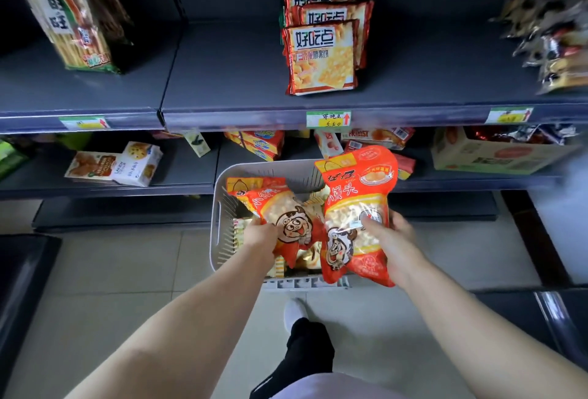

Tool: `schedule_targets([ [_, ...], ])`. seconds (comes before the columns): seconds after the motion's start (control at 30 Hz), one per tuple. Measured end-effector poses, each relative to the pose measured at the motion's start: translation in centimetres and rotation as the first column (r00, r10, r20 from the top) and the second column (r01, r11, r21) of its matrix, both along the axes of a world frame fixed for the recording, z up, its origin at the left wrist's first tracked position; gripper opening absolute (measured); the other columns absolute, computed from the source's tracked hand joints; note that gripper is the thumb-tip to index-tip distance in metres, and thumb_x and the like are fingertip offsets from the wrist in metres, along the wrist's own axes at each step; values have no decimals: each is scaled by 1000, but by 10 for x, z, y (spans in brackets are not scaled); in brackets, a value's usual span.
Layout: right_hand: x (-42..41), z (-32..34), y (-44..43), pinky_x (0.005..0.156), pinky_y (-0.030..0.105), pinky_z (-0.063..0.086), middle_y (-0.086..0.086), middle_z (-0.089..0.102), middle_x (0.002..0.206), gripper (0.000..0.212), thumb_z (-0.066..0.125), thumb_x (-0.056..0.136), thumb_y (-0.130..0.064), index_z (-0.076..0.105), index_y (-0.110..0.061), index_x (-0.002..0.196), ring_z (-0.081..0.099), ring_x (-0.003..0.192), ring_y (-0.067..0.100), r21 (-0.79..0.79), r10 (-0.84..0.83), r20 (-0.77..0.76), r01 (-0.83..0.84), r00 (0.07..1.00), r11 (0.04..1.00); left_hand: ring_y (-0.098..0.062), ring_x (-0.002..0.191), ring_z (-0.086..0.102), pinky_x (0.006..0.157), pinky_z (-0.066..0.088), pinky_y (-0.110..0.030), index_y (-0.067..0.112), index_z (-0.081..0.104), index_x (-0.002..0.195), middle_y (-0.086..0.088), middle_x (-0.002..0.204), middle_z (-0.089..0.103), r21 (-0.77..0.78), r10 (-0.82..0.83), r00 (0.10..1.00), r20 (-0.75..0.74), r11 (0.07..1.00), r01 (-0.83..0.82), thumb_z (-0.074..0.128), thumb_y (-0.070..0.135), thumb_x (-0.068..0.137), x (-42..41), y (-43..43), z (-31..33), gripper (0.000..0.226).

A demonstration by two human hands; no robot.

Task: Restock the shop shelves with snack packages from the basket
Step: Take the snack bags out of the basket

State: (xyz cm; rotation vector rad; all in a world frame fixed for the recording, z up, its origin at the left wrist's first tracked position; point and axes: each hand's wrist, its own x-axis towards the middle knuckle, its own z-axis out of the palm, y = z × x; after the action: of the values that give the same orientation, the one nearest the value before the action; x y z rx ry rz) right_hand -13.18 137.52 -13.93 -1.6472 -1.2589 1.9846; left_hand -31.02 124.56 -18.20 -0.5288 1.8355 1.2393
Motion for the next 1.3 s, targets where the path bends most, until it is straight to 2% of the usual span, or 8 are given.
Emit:
schedule_targets([
  [0.17, 47, 24, -7, 86, 54, 55, 9, 72, 106, 44, 75, 83, -9, 60, -17, 123, 70, 93, 31, 103, 32, -53, -27, 998, 994, -29, 93, 69, 83, 58, -53, 15, 62, 118, -9, 98, 69, 34, -85, 989, -124, 995, 90, 62, -1, 91, 42, -8, 23, 32],
  [0.37, 133, 60, -16, 81, 42, 55, 6, 70, 105, 39, 72, 85, -6, 59, -18, 119, 69, 93, 27, 205, -15, -128, 41, 992, 978, -29, 90, 68, 73, 61, -44, 19, 60, 121, -7, 104, 69, 83, -167, 941, -295, 976, 200, 55, -1, 93, 116, -3, 64, 34],
  [0.53, 199, 89, -16, 85, 44, 56, 3, 71, 105, 37, 73, 85, -10, 61, -21, 118, 69, 94, 25, 324, -65, -176, 120, 982, 939, -28, 89, 68, 77, 60, -44, 23, 61, 103, -8, 105, 70, 171, -216, 861, -460, 930, 325, 53, -3, 93, 182, 16, 110, 28],
  [0.63, 229, 110, -13, 88, 48, 55, 3, 71, 105, 36, 74, 84, -12, 62, -22, 116, 69, 95, 25, 406, -111, -218, 193, 970, 893, -22, 79, 68, 64, 61, -36, 21, 61, 104, -2, 92, 69, 245, -206, 829, -521, 894, 376, 51, -3, 95, 217, 31, 143, 27],
  [0.77, 258, 145, -5, 89, 52, 54, 0, 69, 107, 34, 75, 83, -20, 61, -27, 113, 67, 98, 24, 456, -169, -307, 301, 936, 838, -27, 91, 70, 76, 61, -48, 19, 61, 115, -6, 107, 70, 263, -219, 733, -644, 836, 482, 52, 2, 95, 251, 54, 195, 27],
  [0.97, 276, 213, 19, 90, 52, 54, -3, 70, 107, 37, 73, 83, -25, 60, -30, 117, 67, 98, 23, 516, -195, -470, 448, 861, 730, -23, 91, 68, 78, 61, -44, 22, 59, 117, -1, 102, 67, 270, -183, 603, -777, 768, 581, 55, 7, 96, 275, 98, 282, 26],
  [1.13, 285, 271, 61, 90, 53, 54, 0, 71, 106, 46, 73, 75, -29, 59, -25, 119, 68, 98, 23, 545, -190, -572, 543, 798, 639, -12, 77, 65, 57, 56, -28, 23, 59, 106, 2, 93, 67, 325, -100, 523, -846, 681, 656, 56, 7, 96, 279, 148, 350, 20],
  [1.3, 279, 315, 114, 88, 51, 55, 0, 68, 106, 41, 75, 78, -26, 55, -23, 114, 68, 95, 23, 538, -242, -647, 657, 723, 528, -24, 89, 70, 73, 62, -44, 28, 61, 97, 0, 97, 69, 425, 17, 524, -851, 609, 670, 53, 3, 94, 265, 210, 414, 27],
])
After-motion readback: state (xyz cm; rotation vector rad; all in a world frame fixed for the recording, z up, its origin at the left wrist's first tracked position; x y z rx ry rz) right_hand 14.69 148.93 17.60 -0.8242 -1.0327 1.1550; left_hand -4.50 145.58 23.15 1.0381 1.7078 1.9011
